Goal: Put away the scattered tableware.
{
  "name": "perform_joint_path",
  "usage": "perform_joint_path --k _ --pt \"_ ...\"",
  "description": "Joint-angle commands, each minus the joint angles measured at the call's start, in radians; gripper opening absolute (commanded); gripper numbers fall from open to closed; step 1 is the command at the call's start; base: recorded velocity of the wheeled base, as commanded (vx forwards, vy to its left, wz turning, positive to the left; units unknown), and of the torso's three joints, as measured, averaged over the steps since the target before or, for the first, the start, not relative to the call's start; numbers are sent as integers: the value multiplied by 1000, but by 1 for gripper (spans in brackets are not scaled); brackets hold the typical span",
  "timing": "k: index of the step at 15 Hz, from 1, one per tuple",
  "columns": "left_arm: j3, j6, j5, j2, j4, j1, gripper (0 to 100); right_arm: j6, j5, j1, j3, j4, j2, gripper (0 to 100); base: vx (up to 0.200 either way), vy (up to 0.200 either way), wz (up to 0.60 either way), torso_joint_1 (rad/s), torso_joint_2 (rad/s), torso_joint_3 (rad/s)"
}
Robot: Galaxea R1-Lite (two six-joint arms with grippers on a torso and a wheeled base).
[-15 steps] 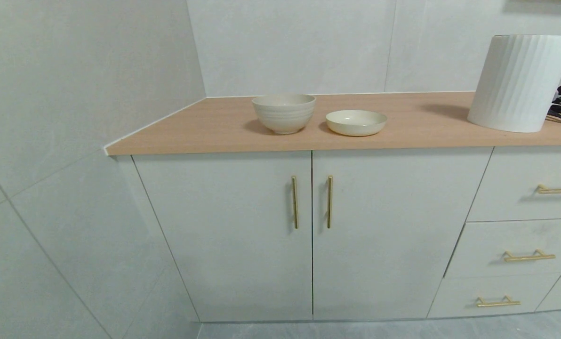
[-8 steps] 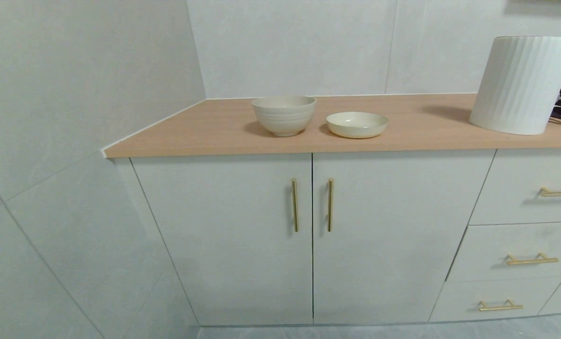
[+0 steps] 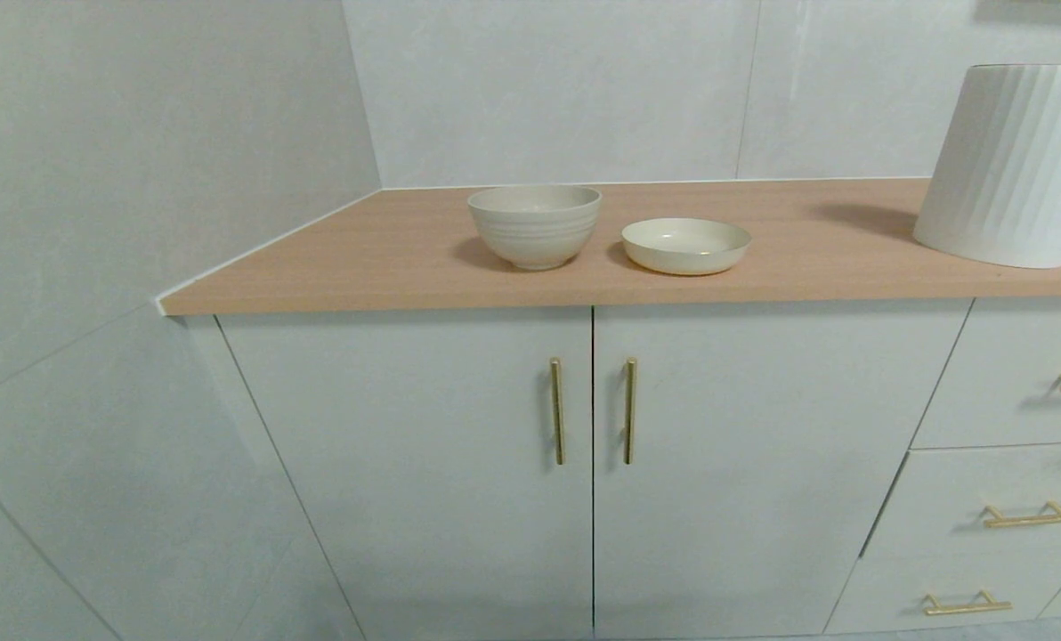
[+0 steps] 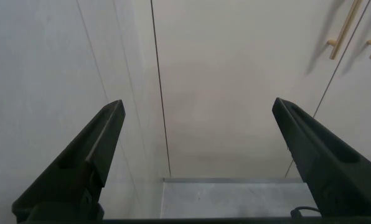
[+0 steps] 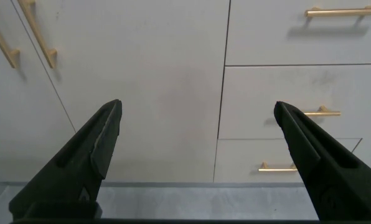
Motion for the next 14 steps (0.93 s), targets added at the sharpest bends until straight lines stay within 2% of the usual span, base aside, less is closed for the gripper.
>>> perform_joint_path --k 1,3,5,6,8,9,11,13,14 --pt "0 0 0 0 -1 0 100 0 0 1 0 0 1 100 0 0 0 0 0 0" --pt "0 0 0 0 -1 0 100 2 0 0 1 -2 1 100 0 0 0 0 0 0" --pt "0 1 0 0 1 0 100 48 15 1 -112 -54 1 100 0 0 0 0 0 0" --pt "0 3 0 0 -1 0 100 89 92 3 -172 -18 19 100 0 0 0 0 0 0" --pt "0 3 0 0 1 0 100 89 297 4 -181 57 96 100 0 0 0 0 0 0" --pt "0 4 0 0 1 0 100 89 357 6 -190 60 153 100 0 0 0 0 0 0" --pt "0 6 0 0 1 0 100 80 414 21 -249 57 371 100 0 0 0 0 0 0" --pt "0 4 0 0 1 0 100 71 478 112 -373 57 636 100 0 0 0 0 0 0" --pt "0 1 0 0 1 0 100 71 477 181 -444 54 765 100 0 0 0 0 0 0"
